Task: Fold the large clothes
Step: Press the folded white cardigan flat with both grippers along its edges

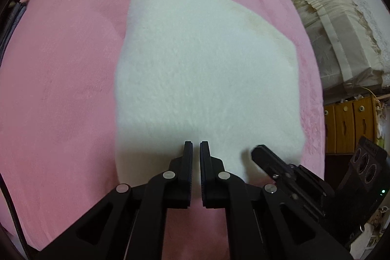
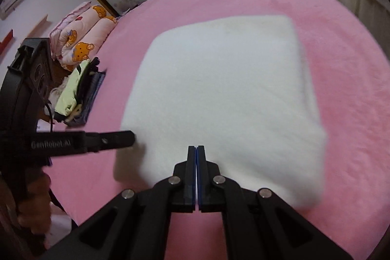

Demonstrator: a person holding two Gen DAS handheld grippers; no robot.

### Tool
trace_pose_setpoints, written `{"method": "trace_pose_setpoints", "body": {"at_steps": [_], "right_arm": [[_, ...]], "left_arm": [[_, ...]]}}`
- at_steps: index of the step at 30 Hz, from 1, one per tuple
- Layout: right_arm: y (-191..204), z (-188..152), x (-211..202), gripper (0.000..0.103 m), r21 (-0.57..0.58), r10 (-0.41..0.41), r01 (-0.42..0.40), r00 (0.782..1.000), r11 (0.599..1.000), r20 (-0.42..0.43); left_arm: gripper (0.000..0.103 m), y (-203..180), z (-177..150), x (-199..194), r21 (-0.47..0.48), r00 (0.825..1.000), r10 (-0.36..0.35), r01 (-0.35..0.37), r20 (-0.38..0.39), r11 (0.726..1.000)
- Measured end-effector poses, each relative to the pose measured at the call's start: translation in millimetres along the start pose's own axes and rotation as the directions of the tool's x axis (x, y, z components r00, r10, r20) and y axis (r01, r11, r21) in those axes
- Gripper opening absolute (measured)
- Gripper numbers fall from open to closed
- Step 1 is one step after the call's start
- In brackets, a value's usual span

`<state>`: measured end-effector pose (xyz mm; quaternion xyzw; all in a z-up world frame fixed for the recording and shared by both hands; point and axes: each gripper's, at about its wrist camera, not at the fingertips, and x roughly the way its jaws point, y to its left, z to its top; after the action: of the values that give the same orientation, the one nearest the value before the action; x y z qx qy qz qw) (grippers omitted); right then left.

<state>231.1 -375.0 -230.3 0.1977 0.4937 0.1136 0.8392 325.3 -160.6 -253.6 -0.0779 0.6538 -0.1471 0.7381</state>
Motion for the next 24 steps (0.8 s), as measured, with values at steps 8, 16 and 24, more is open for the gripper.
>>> {"method": "trace_pose_setpoints", "body": {"at_steps": [8, 16, 24], "right_arm": [[7.9, 53.5, 62.2, 0.0, 0.063, 0.055, -0.055, 0.998, 0.997, 0.006], [-4.5, 92.6, 94.9, 0.0, 0.047, 0.045, -0.046, 0.999, 0.998, 0.021], [-12.8, 134.1, 131.4, 0.0, 0.079, 0.039, -0.041, 0.999, 0.996, 0.028]], "left_arm": [[0.004, 7.3, 46.4, 25.9, -0.067, 0.996, -0.085, 0.087, 0.042, 0.994], [0.004, 10.7, 98.0, 56.0, -0.08, 0.989, -0.117, 0.124, 0.086, 0.989], [0.004, 11.2, 150.1, 85.4, -0.061, 0.987, -0.095, 0.103, 0.133, 0.993]]}}
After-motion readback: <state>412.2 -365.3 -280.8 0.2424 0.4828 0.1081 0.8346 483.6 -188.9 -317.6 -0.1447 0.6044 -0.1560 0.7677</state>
